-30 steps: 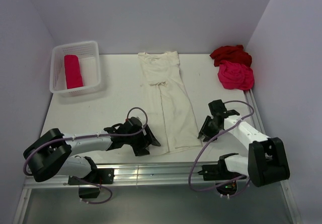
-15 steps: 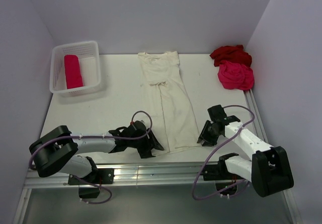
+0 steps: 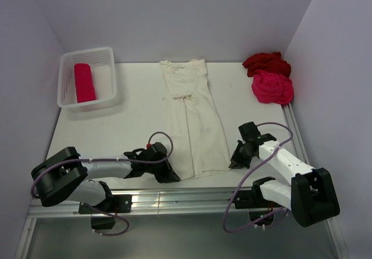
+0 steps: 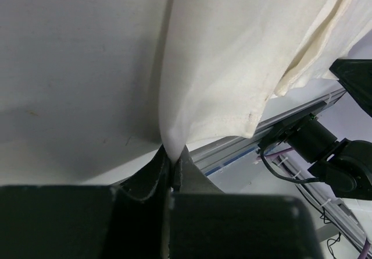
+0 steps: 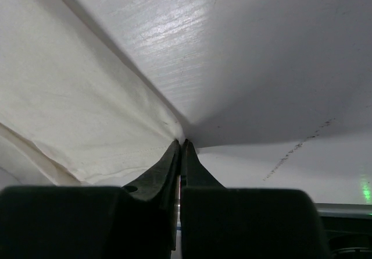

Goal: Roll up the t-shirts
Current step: Roll the tshirt

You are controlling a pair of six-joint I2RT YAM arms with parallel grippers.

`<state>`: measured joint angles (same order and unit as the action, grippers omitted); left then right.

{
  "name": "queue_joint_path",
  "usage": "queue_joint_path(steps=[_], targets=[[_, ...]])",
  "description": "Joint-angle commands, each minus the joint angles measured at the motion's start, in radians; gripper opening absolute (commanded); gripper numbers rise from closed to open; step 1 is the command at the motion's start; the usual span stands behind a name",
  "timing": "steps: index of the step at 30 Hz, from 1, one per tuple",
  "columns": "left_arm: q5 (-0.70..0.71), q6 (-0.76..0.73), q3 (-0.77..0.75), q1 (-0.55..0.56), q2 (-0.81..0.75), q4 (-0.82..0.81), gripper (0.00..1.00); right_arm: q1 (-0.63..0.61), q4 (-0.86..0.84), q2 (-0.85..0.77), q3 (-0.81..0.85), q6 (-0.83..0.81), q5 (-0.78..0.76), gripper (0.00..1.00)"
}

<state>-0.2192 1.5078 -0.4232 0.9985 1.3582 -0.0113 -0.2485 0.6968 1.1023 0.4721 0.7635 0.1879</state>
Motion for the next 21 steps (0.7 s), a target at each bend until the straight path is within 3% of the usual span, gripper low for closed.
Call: queue_joint_path(steps=[1, 13, 21], targets=[[0.000, -0.027, -0.043, 0.006, 0.002, 0.047, 0.00, -0.023, 0.069, -0.001, 0.025, 0.013, -0.010, 0.00], [-0.054, 0.025, -0.081, 0.006, -0.102, 0.152, 0.00, -0.038, 0.222, -0.079, 0.114, 0.002, -0.005, 0.00], [-0.060, 0.089, -0.132, 0.003, -0.125, 0.182, 0.00, -0.037, 0.271, -0.024, 0.233, -0.020, -0.013, 0.00]])
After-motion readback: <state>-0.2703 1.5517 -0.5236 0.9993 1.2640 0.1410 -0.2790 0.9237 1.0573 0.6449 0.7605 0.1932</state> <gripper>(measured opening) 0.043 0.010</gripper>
